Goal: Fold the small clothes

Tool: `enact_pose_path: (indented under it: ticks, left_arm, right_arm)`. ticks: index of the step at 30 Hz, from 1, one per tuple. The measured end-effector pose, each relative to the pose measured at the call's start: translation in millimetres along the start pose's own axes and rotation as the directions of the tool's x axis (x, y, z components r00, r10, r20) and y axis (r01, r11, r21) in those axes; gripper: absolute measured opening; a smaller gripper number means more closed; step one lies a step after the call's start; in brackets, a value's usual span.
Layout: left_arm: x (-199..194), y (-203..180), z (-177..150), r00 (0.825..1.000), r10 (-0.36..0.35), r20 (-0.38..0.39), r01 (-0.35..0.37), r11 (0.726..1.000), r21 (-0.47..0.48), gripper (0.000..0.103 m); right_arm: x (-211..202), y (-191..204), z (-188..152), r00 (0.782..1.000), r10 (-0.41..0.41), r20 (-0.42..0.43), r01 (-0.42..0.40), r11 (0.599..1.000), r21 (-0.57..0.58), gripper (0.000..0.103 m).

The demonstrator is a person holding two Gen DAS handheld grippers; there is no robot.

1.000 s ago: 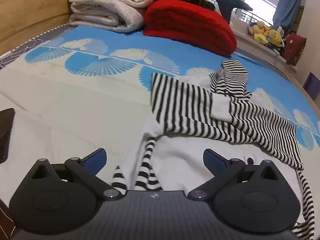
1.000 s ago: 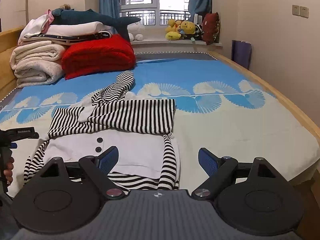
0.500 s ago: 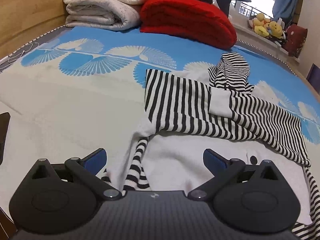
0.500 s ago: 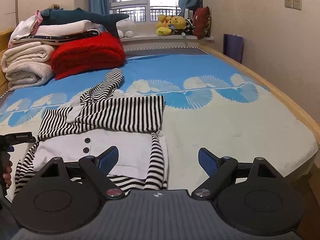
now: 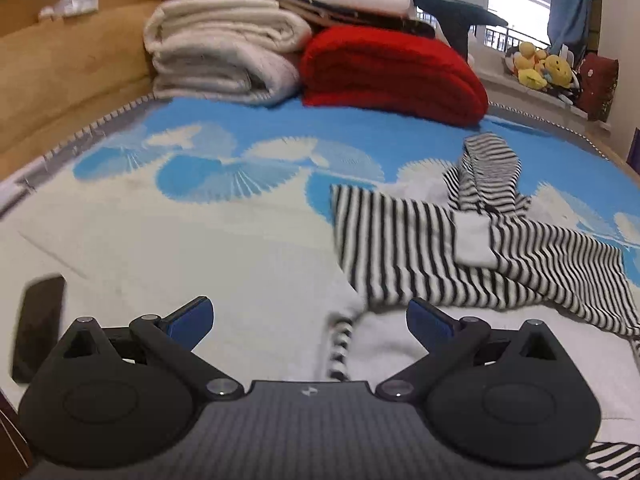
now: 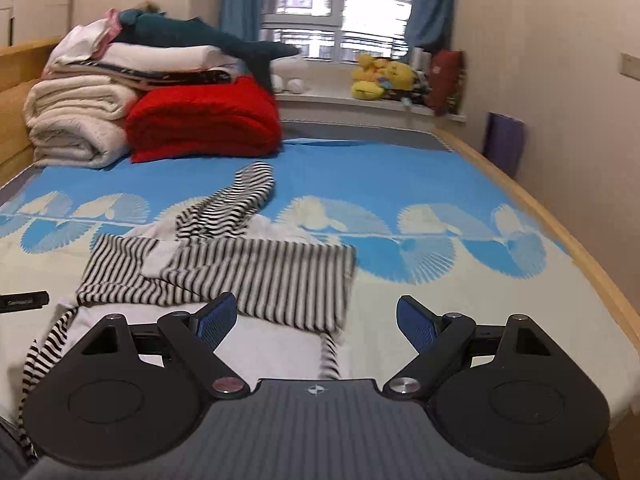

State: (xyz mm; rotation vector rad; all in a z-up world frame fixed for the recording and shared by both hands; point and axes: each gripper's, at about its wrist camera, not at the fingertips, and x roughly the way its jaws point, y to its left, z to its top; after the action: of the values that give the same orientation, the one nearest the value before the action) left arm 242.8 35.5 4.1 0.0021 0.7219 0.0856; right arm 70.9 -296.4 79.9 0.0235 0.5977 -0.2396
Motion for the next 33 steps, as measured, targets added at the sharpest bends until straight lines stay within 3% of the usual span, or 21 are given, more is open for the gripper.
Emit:
enact_pose_path:
  ticks: [6, 9, 13, 17, 21, 26, 31, 32, 33]
  left_arm:
    - [8, 23, 36, 1.000, 0.010, 0.010, -0.010, 1.000, -0.013, 0.103]
    - [25, 31, 52, 0.999, 0.052, 0.005, -0.052, 0.999, -0.002, 0.103]
    - [51, 43, 50, 0.995, 0.099, -0.031, -0.099, 0.995, 0.004, 0.103]
    - [70, 47, 46, 0.988, 0.092, -0.120, -0.089, 0.996, 0.029, 0.103]
    - [79, 45, 44, 0.980, 0.130, -0.150, -0.119, 0.990, 0.075, 0.103]
    - [90, 55, 46, 0.976, 0.133, -0.174, -0.132, 0.991, 0.017, 0.103]
    - [105, 44, 40, 0.967, 0.123, -0.223, -0.112, 0.992, 0.060, 0.103]
    - [108, 41, 39, 0.966, 0.111, -0.235, -0.099, 0.993, 0.061, 0.103]
    - [110, 39, 38, 0.964, 0.098, -0.245, -0.086, 0.994, 0.061, 0.103]
  right_arm:
    - [52, 6, 82, 0.996, 0.093, 0.005, -0.093, 0.994, 0.052, 0.088]
    - [95, 13, 134, 0.992, 0.125, 0.028, -0.127, 0.987, 0.094, 0.088]
    - [181, 34, 196, 0.985, 0.170, 0.042, -0.175, 0.970, 0.168, 0.090]
    - [294, 67, 238, 0.990, 0.140, 0.034, -0.144, 0.966, 0.215, 0.092]
    - [409, 95, 249, 0.996, 0.081, -0.021, -0.074, 0.966, 0.246, 0.094]
    - [537, 131, 237, 0.992, -0.013, -0.127, 0.036, 0.983, 0.181, 0.094]
    - [619, 139, 223, 0.981, -0.065, -0.181, 0.107, 0.967, 0.233, 0.094]
    - [629, 141, 219, 0.980, -0.071, -0.186, 0.115, 0.965, 0.238, 0.090]
    - [634, 142, 213, 0.983, -0.070, -0.168, 0.109, 0.967, 0.232, 0.052]
